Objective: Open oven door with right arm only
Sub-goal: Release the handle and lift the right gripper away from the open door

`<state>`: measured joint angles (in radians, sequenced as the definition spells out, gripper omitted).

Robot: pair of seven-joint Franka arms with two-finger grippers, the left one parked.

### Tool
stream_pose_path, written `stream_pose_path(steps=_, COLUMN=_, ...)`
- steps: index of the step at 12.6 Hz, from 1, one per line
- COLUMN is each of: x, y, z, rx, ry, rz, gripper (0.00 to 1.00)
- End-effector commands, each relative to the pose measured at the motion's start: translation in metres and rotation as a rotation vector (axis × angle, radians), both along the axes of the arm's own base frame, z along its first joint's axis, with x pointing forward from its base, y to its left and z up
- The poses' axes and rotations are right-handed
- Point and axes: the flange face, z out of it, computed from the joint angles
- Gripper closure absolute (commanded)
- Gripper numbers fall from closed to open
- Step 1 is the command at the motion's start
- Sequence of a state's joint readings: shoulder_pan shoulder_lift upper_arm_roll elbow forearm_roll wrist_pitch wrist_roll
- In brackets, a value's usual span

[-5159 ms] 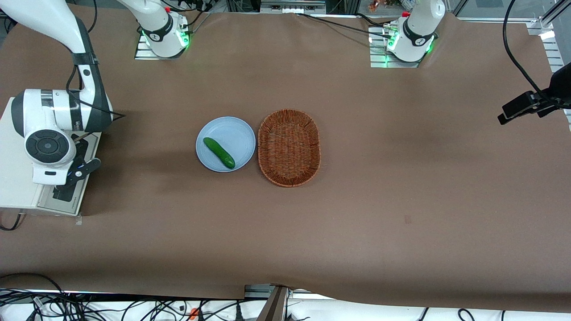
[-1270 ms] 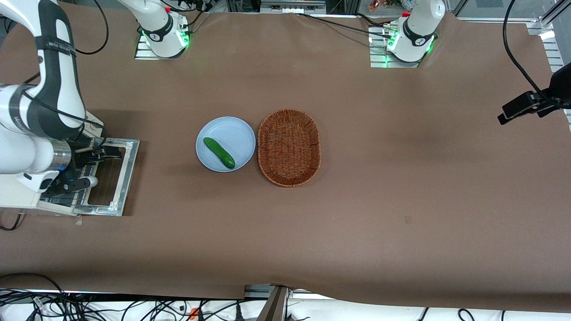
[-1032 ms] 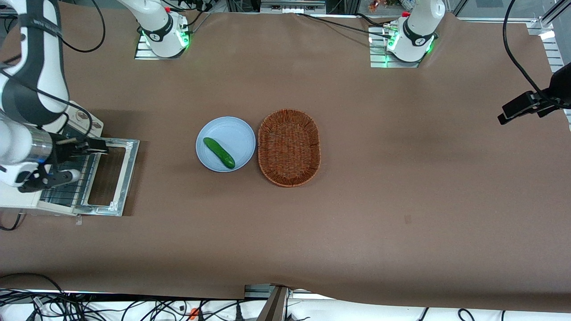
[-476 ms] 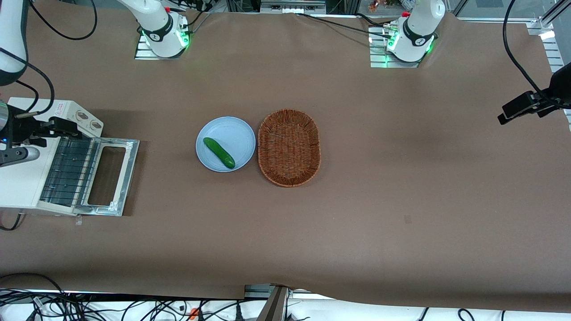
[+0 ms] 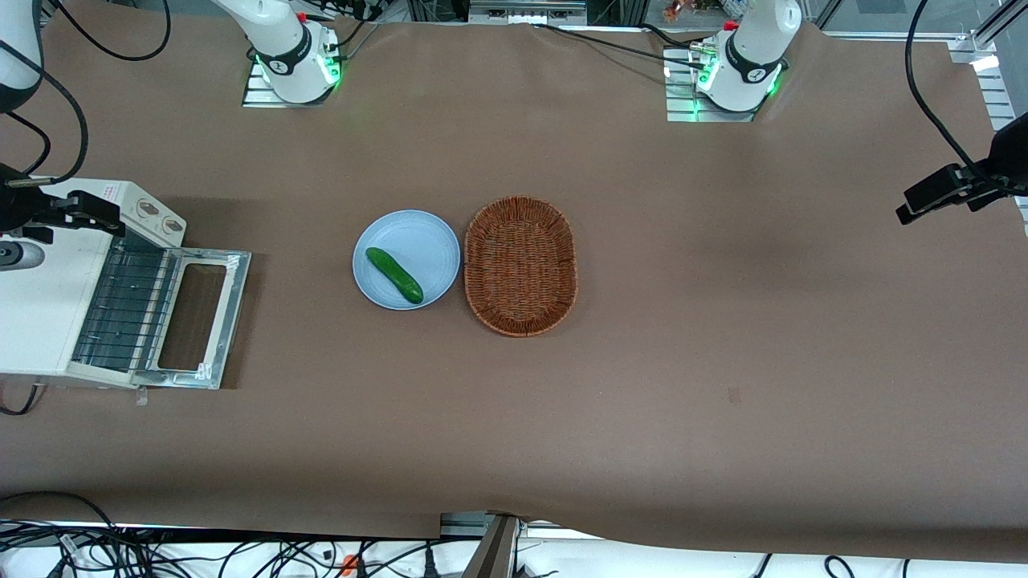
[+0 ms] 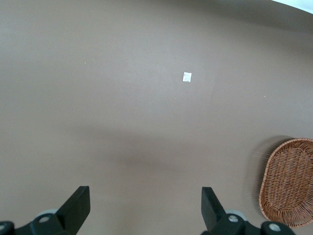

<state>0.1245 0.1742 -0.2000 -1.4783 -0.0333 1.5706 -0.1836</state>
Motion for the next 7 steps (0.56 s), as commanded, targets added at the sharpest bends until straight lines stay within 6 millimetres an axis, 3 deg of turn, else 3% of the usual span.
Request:
stream_pose_path(steps=1, x=-0.0042, y=0.0015, z=0.0067, rx=-0.012, ry=-0.009, rz=-0.028, gripper=0.0)
stream_pose_path(steps=7, x=-0.006, y=0.0052, z=0.0092, rx=0.016, ry=-0.008, rz=-0.038, gripper=0.0)
